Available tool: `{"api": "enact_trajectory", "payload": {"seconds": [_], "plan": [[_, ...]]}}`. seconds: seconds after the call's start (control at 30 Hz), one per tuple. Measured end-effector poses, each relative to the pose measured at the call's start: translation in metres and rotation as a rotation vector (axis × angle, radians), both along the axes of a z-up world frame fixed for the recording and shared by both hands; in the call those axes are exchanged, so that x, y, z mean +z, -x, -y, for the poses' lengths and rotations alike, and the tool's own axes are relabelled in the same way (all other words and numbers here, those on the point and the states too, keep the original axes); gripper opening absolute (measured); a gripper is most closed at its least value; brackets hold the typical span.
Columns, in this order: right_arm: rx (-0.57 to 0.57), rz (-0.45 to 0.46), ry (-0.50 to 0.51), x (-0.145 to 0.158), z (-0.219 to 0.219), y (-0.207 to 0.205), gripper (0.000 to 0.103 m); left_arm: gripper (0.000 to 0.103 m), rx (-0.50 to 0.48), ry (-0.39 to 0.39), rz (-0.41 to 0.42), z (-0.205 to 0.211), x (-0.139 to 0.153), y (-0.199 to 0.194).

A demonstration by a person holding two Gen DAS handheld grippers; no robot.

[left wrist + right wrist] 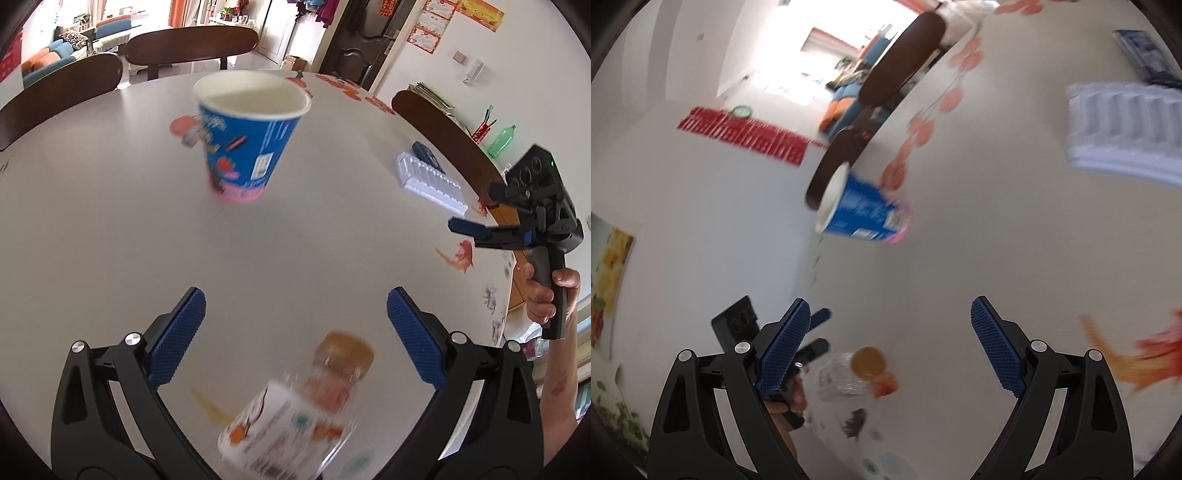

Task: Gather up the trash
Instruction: 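Grasp the white-labelled bottle with the left gripper while the right grasps the blue paper cup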

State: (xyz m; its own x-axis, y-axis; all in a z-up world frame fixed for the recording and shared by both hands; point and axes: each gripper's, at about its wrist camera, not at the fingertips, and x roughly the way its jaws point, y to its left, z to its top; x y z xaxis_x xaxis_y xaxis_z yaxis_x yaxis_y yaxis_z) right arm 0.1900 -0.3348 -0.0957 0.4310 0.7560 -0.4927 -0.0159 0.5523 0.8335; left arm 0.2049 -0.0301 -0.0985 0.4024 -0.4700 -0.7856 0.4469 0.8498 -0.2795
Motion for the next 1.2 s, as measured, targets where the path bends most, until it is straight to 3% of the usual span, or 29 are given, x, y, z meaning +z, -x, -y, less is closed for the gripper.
{"api": "enact_trajectory", "payload": {"seconds": [0.23,0.43,0.5,0.67,0.77,0.97,1.07,1.2], "plan": [[0.055,0.007,-0.029,-0.002,-0.01,-0.028,0.089,0.096,0.073,0.054,-0.05,-0.016,0.0,-0.027],[0.198,0.022,0.004,0.0,-0.043,-0.095,0.089,0.096,0.028,-0.002,-0.041,-0.02,0.005,-0.037],[0.242,0.008,-0.035,-0.003,-0.051,-0.117,0.089,0.096,0.04,-0.033,-0.034,-0.024,0.007,-0.042],[0.339,-0.062,-0.025,0.001,-0.081,-0.163,0.089,0.096,0.104,-0.054,-0.14,-0.045,0.004,-0.054],[0.366,-0.165,-0.05,0.005,-0.094,-0.175,0.089,0.096,0.188,-0.04,-0.228,-0.057,0.008,-0.052],[0.443,-0.323,0.032,0.04,-0.109,-0.183,0.089,0.096,0.455,0.064,-0.382,-0.089,0.04,-0.022],[0.487,-0.349,0.082,0.053,-0.112,-0.193,0.089,0.096,0.572,0.109,-0.411,-0.099,0.049,0.006],[0.527,-0.374,0.128,0.056,-0.116,-0.208,0.089,0.096,0.721,0.072,-0.448,-0.108,0.039,0.041]]}}
